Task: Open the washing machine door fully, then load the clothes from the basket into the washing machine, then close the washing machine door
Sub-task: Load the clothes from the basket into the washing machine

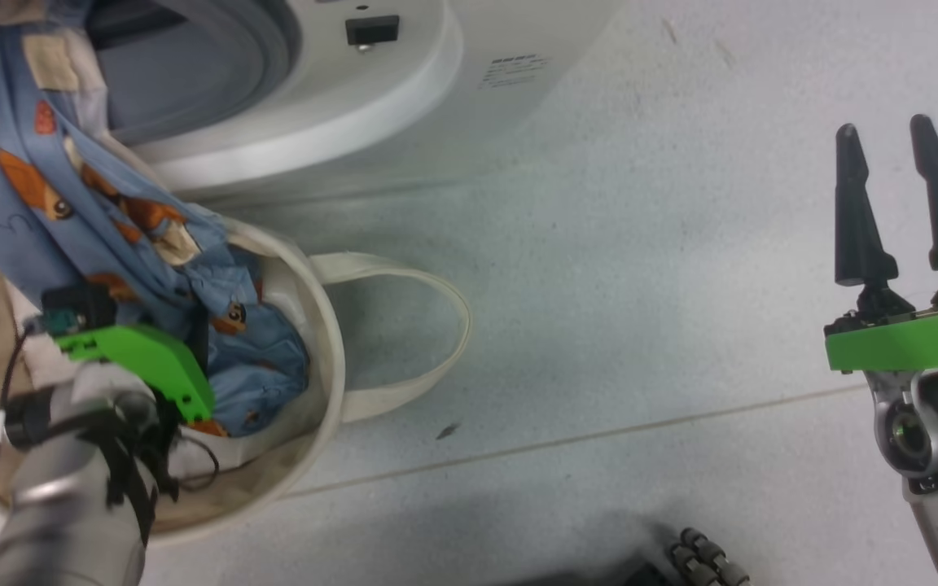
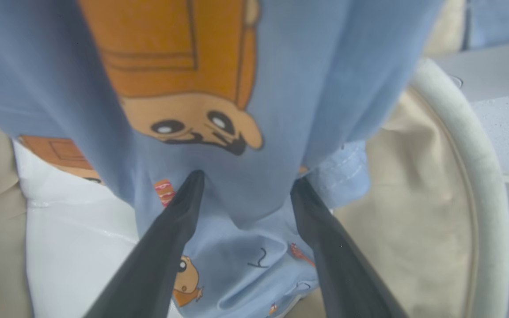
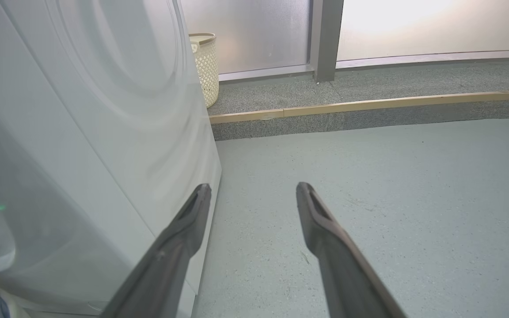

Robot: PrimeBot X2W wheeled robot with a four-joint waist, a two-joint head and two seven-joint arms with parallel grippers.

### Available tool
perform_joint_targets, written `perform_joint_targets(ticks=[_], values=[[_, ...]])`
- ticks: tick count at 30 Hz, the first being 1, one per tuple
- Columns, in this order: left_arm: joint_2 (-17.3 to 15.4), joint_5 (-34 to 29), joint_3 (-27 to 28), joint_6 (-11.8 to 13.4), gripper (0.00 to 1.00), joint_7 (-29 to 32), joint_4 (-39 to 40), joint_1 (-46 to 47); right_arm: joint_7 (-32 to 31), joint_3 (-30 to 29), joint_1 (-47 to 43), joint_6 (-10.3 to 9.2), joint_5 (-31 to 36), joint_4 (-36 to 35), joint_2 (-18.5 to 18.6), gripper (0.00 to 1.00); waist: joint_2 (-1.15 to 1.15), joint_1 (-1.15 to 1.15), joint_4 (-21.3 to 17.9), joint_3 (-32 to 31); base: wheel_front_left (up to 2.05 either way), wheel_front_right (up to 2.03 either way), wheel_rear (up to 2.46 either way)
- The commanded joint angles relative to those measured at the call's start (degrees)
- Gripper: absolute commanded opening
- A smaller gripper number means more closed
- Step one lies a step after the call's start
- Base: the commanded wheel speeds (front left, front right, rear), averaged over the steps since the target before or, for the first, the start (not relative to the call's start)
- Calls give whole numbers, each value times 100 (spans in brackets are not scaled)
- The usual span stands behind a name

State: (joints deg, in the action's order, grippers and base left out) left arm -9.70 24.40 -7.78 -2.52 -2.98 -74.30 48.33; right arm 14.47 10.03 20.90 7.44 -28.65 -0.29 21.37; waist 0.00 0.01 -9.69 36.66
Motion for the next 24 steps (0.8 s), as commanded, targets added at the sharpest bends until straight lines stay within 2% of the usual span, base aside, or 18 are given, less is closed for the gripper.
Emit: perform_joint_targets(ticks=[1,10,11,12,13,24], values=[[-249,16,130,32,100,-57,40,51,52,-2,-83,5,44,-197,91,100,0,-1,-21,133,0,0,0],[-290,152,214,177,98,-311,36,343,52,-157,-139,5,94,-295,107,100,0,-1,-61,315,0,0,0],[-292,162,219,191,39,-369,36,347,52,-169,-145,5,97,-297,107,100,0,-1,-62,311,0,0,0],[-294,165,217,193,4,-429,36,347,52,-180,-150,5,100,-296,106,100,0,-1,-61,301,0,0,0],[-297,170,214,184,0,-496,36,345,52,-185,-152,5,102,-295,104,100,0,-1,-60,284,0,0,0],[-326,250,275,34,0,-1167,109,172,52,-74,-127,5,34,-158,59,100,0,-1,117,-156,0,0,0]])
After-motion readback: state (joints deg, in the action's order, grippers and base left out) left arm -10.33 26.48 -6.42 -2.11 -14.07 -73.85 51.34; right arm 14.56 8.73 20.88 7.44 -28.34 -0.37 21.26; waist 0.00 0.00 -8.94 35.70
